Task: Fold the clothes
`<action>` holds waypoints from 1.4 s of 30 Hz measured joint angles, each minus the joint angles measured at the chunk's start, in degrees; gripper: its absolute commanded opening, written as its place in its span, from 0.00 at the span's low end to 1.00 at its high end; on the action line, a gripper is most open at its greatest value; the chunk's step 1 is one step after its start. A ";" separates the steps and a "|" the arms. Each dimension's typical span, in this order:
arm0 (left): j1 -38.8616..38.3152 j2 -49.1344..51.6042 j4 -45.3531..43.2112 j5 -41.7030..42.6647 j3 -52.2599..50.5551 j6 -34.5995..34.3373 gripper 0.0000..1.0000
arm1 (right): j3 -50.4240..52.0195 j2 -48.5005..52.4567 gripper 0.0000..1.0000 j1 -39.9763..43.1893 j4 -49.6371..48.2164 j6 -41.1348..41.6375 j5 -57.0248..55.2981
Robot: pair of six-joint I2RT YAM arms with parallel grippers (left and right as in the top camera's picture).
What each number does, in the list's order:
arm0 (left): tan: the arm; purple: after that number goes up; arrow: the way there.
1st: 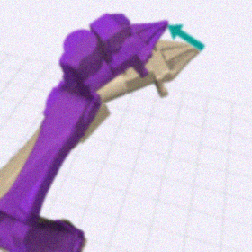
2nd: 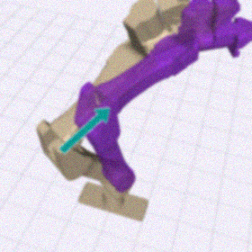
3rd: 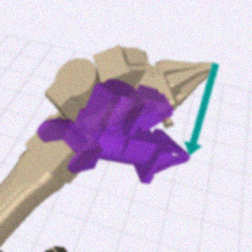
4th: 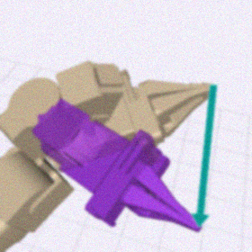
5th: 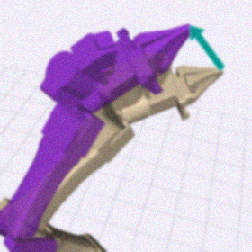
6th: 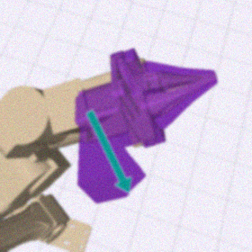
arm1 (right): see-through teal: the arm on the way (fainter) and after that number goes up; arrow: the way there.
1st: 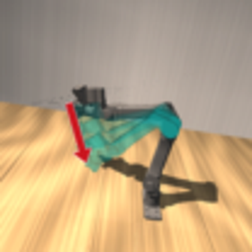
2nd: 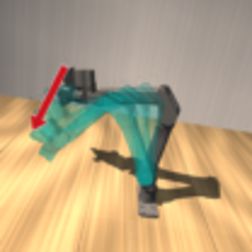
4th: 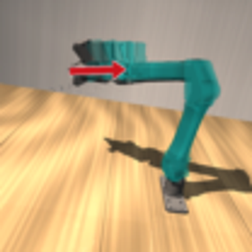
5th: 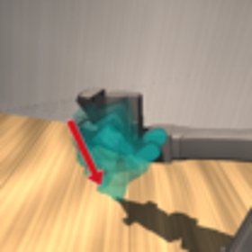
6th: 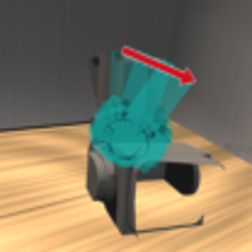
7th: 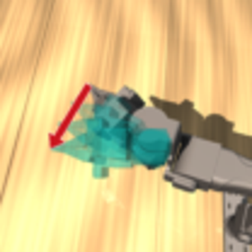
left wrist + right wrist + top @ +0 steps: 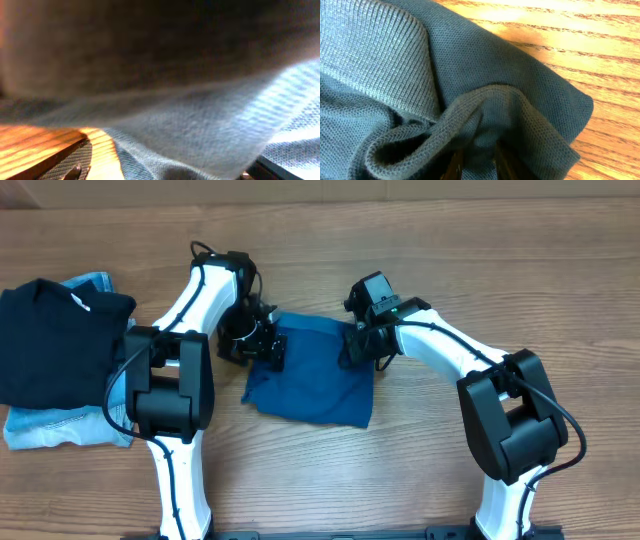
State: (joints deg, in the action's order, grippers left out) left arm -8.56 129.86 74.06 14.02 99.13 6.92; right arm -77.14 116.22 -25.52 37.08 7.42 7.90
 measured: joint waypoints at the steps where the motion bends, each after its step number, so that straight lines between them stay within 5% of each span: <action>1: 0.00 0.00 0.00 -0.68 0.00 -1.01 0.91 | 0.00 0.00 0.26 0.00 0.00 -0.02 -0.02; 14: 0.39 -5.81 -10.49 4.31 -9.81 0.15 0.92 | -0.02 0.00 0.26 0.02 0.24 -0.02 -0.02; 20: 0.76 -6.03 -13.57 12.66 -12.26 4.87 0.59 | -0.11 0.00 0.26 0.02 0.90 0.00 -0.31; 23: 0.76 -5.22 -13.94 16.26 -12.92 5.86 0.24 | -0.15 0.00 0.26 0.02 1.11 0.00 -0.39; 26: 0.81 -3.93 -13.60 19.52 -13.33 6.34 0.05 | -0.15 0.00 0.26 0.02 1.18 0.00 -0.46; 35: 0.37 -3.21 -8.61 16.37 -9.73 5.70 0.04 | -2.95 -0.72 0.30 0.02 8.11 -0.15 -2.75; 42: 1.22 -8.57 -6.34 1.40 -2.43 0.31 0.04 | -14.84 -19.50 0.33 0.26 17.20 -0.15 -12.81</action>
State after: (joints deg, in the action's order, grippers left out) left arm -7.33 121.30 67.72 15.42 96.71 7.22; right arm -91.98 96.73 -25.26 54.28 7.27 -4.91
